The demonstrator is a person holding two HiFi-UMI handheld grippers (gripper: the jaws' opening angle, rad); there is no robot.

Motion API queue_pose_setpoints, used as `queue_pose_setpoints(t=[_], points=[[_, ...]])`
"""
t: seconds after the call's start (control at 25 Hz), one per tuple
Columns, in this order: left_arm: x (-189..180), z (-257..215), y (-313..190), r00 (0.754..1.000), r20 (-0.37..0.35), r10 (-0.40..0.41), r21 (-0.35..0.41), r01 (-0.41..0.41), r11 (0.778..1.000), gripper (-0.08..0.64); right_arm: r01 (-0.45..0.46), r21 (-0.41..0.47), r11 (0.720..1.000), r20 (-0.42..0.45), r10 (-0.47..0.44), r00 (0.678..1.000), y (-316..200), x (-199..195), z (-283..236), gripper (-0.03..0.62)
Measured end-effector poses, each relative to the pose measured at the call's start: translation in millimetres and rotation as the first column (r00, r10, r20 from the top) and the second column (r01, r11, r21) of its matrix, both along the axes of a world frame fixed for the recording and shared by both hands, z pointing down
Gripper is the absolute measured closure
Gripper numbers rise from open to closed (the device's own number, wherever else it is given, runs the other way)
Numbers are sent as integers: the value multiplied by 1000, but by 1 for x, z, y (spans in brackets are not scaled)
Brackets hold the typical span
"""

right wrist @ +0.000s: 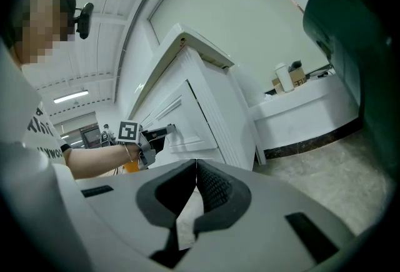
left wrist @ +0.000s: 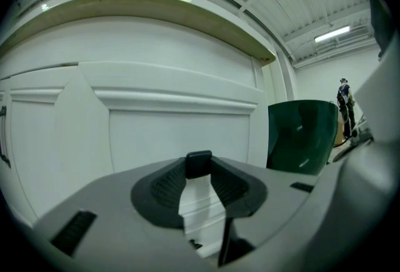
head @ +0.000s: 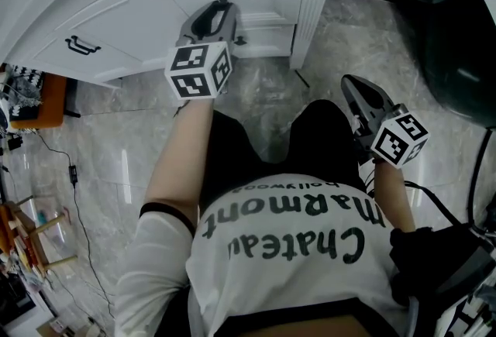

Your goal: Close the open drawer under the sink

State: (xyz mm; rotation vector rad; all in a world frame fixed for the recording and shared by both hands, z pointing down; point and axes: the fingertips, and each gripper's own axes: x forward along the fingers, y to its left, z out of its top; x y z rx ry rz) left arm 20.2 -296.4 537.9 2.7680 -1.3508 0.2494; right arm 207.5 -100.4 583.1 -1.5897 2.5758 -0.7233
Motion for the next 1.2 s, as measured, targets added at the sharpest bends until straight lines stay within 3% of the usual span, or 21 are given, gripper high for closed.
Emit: queue_pose_setpoints(t=[1.2], points=[[2,3,-10,998,58,10,-22,-9,1000,439,13,-26,1000,6,-13,1000,0,0,15,580]])
